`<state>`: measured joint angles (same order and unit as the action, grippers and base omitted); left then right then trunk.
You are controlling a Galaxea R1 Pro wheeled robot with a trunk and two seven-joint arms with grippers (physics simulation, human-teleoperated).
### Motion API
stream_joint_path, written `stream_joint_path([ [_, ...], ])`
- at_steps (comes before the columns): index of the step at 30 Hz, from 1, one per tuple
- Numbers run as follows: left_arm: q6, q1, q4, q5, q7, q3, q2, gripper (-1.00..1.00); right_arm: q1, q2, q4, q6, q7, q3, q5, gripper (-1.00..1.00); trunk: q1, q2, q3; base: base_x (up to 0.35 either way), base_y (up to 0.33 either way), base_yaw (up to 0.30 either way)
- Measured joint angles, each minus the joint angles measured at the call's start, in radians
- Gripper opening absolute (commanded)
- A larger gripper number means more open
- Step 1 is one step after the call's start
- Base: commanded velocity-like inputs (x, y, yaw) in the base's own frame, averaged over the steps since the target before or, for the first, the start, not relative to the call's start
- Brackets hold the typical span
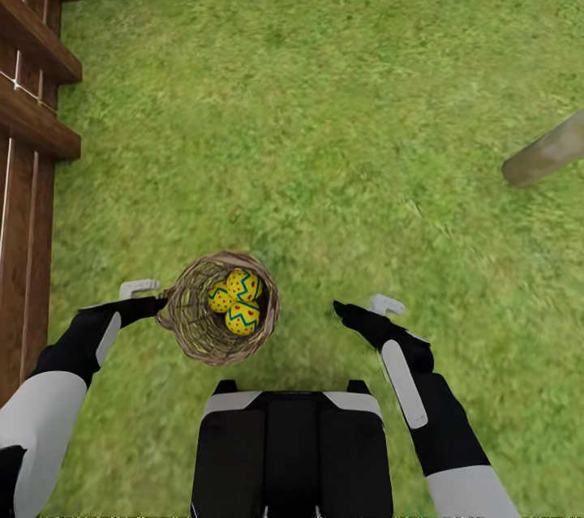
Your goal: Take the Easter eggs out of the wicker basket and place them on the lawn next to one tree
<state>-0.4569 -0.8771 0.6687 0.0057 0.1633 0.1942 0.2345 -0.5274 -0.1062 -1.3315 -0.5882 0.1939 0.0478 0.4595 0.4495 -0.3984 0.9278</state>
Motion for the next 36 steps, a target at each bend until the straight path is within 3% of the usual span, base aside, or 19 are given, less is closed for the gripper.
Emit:
stream_joint_path([
  [2,0.000,0.000,0.000,0.000,0.000,0.000,-0.001,1.00,0.000,0.024,-0.001,-0.009,-0.069,-0.030,0.056,1.00,0.000,0.000,0.003,0.000,0.000,0.000],
  [3,0.000,0.000,0.000,0.000,0.000,0.000,-0.003,1.00,0.000,0.052,0.001,-0.019,-0.134,-0.058,0.106,1.00,0.000,0.000,0.005,0.000,0.000,0.000],
  [5,0.000,0.000,0.000,0.000,0.000,0.000,-0.003,1.00,0.000,0.086,0.003,-0.027,-0.187,-0.084,0.147,1.00,0.000,0.000,0.008,0.000,0.000,0.000],
  [8,0.000,0.000,0.000,0.000,0.000,0.000,-0.001,1.00,0.000,0.148,0.012,-0.035,-0.253,-0.130,0.185,1.00,0.000,0.000,0.013,0.000,0.000,0.000],
  [10,0.000,0.000,0.002,0.000,0.000,0.000,0.000,1.00,0.000,0.164,0.017,-0.037,-0.280,-0.142,0.193,1.00,0.000,0.000,0.017,0.000,0.000,0.000],
  [15,0.000,0.000,0.003,0.000,0.000,0.000,-0.001,1.00,0.000,0.173,0.020,-0.038,-0.299,-0.149,0.197,1.00,0.000,0.000,0.025,0.000,0.000,0.000],
  [36,0.019,0.000,0.003,0.000,0.003,-0.003,-0.004,1.00,0.000,0.162,0.027,-0.034,-0.302,-0.140,0.195,1.00,0.000,0.000,0.060,0.000,0.000,0.000],
])
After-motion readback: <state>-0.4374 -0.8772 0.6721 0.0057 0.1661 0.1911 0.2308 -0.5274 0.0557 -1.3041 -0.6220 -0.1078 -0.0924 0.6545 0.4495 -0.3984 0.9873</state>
